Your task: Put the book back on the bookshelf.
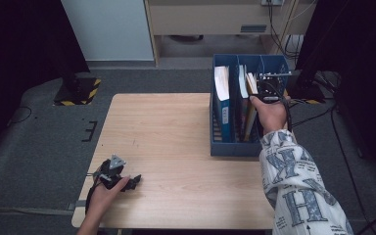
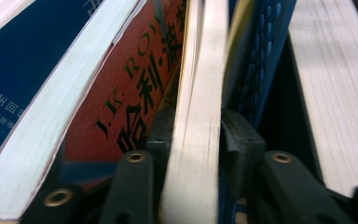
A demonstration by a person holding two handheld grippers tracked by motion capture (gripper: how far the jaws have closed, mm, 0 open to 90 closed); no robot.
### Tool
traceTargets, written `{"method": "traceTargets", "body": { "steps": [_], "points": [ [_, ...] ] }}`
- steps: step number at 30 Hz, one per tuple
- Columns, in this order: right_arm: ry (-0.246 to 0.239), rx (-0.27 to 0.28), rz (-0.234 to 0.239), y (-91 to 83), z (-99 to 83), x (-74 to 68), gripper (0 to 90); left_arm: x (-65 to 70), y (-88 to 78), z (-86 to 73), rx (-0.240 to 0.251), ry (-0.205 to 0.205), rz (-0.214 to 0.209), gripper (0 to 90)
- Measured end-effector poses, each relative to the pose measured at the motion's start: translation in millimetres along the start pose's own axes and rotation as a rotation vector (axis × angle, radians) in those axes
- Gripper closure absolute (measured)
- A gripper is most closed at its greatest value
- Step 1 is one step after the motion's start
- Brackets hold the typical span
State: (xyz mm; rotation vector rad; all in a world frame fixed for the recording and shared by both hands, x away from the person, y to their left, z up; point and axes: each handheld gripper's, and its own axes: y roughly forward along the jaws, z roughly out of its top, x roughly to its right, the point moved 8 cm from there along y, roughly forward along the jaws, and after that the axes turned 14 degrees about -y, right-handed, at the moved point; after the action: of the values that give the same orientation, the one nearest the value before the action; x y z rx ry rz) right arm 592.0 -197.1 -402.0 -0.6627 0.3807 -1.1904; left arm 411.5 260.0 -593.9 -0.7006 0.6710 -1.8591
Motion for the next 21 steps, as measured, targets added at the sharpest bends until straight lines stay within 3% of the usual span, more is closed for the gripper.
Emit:
{"method": "traceTargets", "body": {
  "steps": [3, 6, 15, 21],
  "points": [
    [-0.021, 0.003, -0.028, -1.1, 0.0, 1.1, 74.1, 0.0, 0.1, 0.0, 0.0, 0.001, 0.0, 0.0],
    [-0.036, 0.008, -0.061, -0.8, 1.6, 2.5, 75.5, 0.1, 0.1, 0.0, 0.0, 0.001, 0.0, 0.0],
    [-0.008, 0.05, -0.116, 8.2, 9.3, 10.8, 75.7, 0.2, 0.2, 0.1, 0.001, 0.001, -0.001, 0.0],
    [0.001, 0.055, -0.124, 13.5, 14.4, 12.6, 75.7, 0.1, 0.0, 0.0, -0.002, 0.003, -0.001, 0.0]
  ]
}}
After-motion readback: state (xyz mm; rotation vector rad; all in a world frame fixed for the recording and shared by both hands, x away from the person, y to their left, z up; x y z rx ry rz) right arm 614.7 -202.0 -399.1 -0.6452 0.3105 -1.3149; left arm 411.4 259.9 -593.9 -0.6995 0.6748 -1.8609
